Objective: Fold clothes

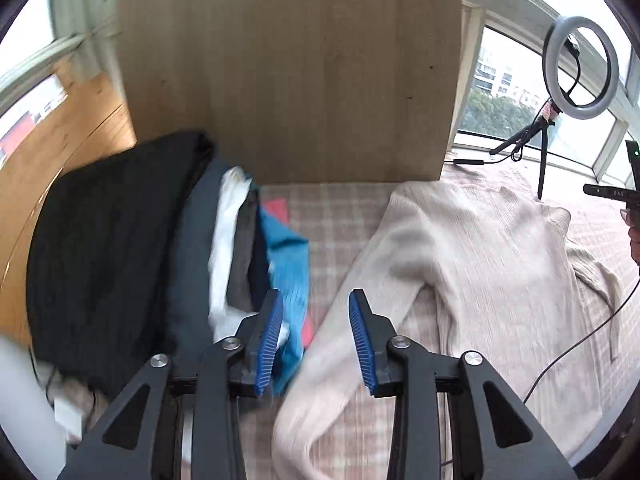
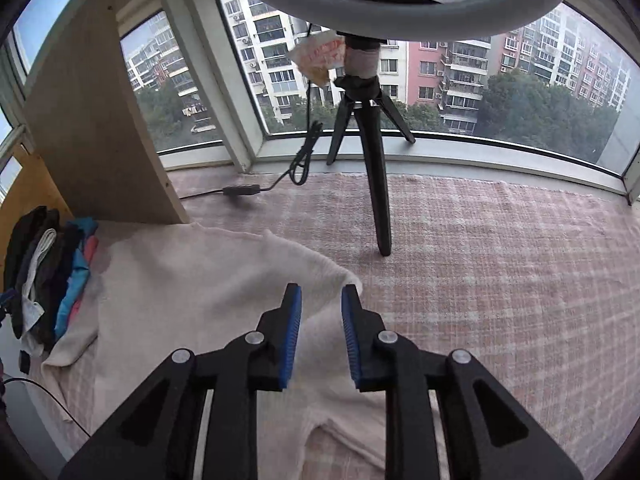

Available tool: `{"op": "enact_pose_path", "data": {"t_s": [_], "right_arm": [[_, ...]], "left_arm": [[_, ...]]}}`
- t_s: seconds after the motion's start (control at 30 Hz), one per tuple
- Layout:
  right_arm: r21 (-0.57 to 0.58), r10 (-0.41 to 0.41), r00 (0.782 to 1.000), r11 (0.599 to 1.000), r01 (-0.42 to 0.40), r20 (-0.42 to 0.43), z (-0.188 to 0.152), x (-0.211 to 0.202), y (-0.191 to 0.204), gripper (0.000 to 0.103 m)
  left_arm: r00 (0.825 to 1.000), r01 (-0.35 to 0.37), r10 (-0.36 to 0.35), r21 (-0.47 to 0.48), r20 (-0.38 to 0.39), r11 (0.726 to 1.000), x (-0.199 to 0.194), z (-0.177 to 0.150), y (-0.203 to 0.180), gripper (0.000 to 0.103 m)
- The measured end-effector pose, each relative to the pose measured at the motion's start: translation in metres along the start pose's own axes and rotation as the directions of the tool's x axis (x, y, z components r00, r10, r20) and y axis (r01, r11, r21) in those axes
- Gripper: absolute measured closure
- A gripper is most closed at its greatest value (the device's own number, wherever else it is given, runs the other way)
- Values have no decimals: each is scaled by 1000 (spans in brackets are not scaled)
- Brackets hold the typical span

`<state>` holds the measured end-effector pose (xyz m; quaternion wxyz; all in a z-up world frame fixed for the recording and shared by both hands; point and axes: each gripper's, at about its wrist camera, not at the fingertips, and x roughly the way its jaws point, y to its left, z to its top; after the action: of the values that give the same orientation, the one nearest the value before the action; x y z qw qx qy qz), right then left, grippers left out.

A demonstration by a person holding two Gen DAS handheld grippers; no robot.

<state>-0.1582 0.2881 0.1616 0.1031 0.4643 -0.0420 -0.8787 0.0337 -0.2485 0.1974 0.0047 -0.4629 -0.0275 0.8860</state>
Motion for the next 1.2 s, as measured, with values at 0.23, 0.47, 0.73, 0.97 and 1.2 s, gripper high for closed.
{"op": "enact_pose_path", "data": {"t_s": [0.23,0.47,0.73,0.97,1.2], "right_arm": [[42,245,966,969,-242,-88,-73,-20,52,69],[-103,310,931,937,-333,-190,-142,-27,147,69],[-109,313,927,934,-340,-209,-159,-31,172,69],[-61,293,930,948,-313,-223,-161,-1,181,69],[-63,272,917,951,-301,-291,-145,54,198,69]], "left_arm": [[992,-12,-11,-182,-125,983,6,-120,32,68],[991,-8,-30,-292,-127,956,43,-140,43,68],[985,-55,35,-114,-169,992,70,-145,0,86],[996,-71,69,-25,-58,997,18,-118,0,97],[965,-224,213,54,153,973,-75,-55,53,97]]}}
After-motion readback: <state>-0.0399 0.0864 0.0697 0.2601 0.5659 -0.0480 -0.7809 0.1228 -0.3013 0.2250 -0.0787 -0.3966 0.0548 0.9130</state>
